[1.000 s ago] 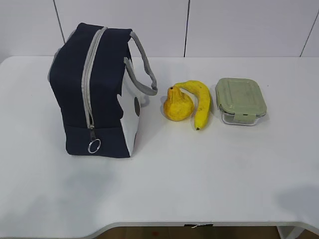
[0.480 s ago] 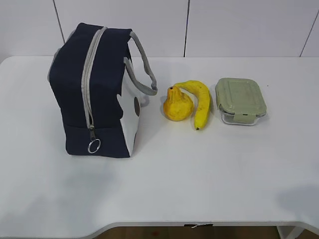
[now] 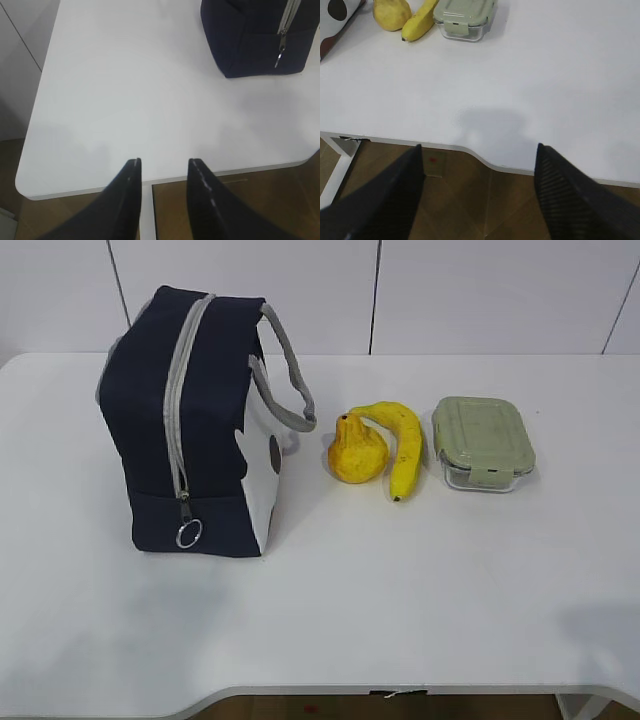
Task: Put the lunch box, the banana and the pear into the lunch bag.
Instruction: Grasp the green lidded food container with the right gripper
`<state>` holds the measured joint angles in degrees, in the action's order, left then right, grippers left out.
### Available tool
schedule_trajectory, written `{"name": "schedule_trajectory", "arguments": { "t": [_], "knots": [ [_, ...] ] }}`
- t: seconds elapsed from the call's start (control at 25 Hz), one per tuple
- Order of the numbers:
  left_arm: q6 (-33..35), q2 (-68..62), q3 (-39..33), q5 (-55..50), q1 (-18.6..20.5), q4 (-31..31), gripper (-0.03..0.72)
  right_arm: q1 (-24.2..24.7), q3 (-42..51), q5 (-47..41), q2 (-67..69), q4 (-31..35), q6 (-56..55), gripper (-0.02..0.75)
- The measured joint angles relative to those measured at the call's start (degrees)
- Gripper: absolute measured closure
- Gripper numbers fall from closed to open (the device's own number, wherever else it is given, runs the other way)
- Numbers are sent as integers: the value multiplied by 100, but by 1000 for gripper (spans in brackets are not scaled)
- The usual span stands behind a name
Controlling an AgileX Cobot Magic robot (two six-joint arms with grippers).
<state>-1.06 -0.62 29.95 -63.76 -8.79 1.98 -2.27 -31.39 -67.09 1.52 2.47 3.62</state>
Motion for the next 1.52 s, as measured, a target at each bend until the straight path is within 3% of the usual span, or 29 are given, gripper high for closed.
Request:
{"name": "schedule_trajectory", "arguments": {
  "t": [0.28, 0.56, 0.8, 1.08, 1.52],
  "knots": [
    [0, 0, 0, 0, 0, 0, 452, 0, -190, 142, 1150, 54, -224, 188],
    [0, 0, 0, 0, 0, 0, 452, 0, -401, 855, 2314, 528, -299, 188],
    [0, 0, 0, 0, 0, 0, 452, 0, -823, 1187, 3501, 564, -768, 188],
    [0, 0, 0, 0, 0, 0, 452, 0, -2105, 652, 5119, 1046, -943, 188],
    [0, 0, 0, 0, 0, 0, 452, 0, -3724, 54, 6973, 1087, -943, 188]
  ]
}}
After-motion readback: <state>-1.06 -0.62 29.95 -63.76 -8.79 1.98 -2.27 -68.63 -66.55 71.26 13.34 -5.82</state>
